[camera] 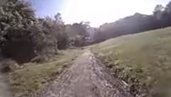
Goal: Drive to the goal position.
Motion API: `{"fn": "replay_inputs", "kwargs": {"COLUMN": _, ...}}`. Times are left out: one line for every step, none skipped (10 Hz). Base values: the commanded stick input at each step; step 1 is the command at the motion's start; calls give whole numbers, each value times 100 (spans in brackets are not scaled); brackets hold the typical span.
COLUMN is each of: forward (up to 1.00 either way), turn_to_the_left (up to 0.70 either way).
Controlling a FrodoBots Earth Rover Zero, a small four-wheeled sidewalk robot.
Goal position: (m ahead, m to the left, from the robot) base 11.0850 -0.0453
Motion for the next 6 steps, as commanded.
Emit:
{"fn": "replay_inputs", "kwargs": {"forward": 100, "turn_to_the_left": 1}}
{"fn": "replay_inputs", "kwargs": {"forward": 100, "turn_to_the_left": 1}}
{"fn": "replay_inputs", "kwargs": {"forward": 100, "turn_to_the_left": 1}}
{"fn": "replay_inputs", "kwargs": {"forward": 100, "turn_to_the_left": 1}}
{"fn": "replay_inputs", "kwargs": {"forward": 100, "turn_to_the_left": 1}}
{"fn": "replay_inputs", "kwargs": {"forward": 100, "turn_to_the_left": 1}}
